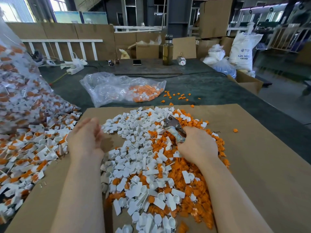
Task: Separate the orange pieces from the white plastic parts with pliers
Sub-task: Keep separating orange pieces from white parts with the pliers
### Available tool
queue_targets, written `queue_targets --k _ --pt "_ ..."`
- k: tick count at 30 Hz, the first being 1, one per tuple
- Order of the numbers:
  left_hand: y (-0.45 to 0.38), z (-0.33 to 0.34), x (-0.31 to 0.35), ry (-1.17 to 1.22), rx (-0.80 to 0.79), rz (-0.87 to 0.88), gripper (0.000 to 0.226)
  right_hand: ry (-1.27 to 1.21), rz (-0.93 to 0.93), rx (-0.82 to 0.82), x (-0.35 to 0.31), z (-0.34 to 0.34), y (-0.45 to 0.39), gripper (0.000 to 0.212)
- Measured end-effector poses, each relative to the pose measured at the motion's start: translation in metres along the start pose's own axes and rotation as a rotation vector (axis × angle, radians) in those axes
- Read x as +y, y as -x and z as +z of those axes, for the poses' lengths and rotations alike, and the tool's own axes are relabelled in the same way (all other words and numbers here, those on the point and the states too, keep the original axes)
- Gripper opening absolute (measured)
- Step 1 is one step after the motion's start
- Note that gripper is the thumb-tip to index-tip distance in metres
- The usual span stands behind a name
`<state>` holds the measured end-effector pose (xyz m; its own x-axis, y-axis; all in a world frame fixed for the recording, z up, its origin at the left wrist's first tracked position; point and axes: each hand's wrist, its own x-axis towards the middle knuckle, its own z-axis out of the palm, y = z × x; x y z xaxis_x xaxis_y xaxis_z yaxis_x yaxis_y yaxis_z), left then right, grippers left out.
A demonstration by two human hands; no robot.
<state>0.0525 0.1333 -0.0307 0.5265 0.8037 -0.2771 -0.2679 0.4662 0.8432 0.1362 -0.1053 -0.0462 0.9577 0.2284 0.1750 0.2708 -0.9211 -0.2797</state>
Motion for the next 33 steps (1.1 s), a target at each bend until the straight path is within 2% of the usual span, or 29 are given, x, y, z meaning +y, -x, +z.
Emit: queue_targets --k 6,9,11,16,20,28,33 --pt "0.019 0.020 -0.026 -1.027 -0.294 0.353 0.013 -0.022 -0.053 -0.054 0.001 0.001 -0.001 0.019" --pt "0.018 0.023 -0.034 -1.412 -0.289 0.508 0.022 0.004 -0.069 -0.078 0.002 0.001 0.000 0.018" --pt "0.018 0.024 -0.037 -1.548 -0.291 0.547 0.027 0.033 -0.070 -0.087 0.002 0.001 0.000 0.015" --pt "0.021 0.027 -0.037 -1.606 -0.328 0.504 0.031 0.040 -0.058 -0.132 0.000 0.002 -0.001 0.014" --pt "0.023 0.028 -0.038 -1.597 -0.338 0.499 0.023 0.048 -0.066 -0.111 0.001 0.003 0.000 0.015" --pt "0.026 0.030 -0.035 -1.453 -0.301 0.468 0.007 -0.023 -0.052 0.034 -0.001 0.005 0.000 0.029" --pt "0.026 0.032 -0.036 -1.385 -0.318 0.459 0.011 -0.164 -0.041 0.106 -0.005 0.003 -0.003 0.027"
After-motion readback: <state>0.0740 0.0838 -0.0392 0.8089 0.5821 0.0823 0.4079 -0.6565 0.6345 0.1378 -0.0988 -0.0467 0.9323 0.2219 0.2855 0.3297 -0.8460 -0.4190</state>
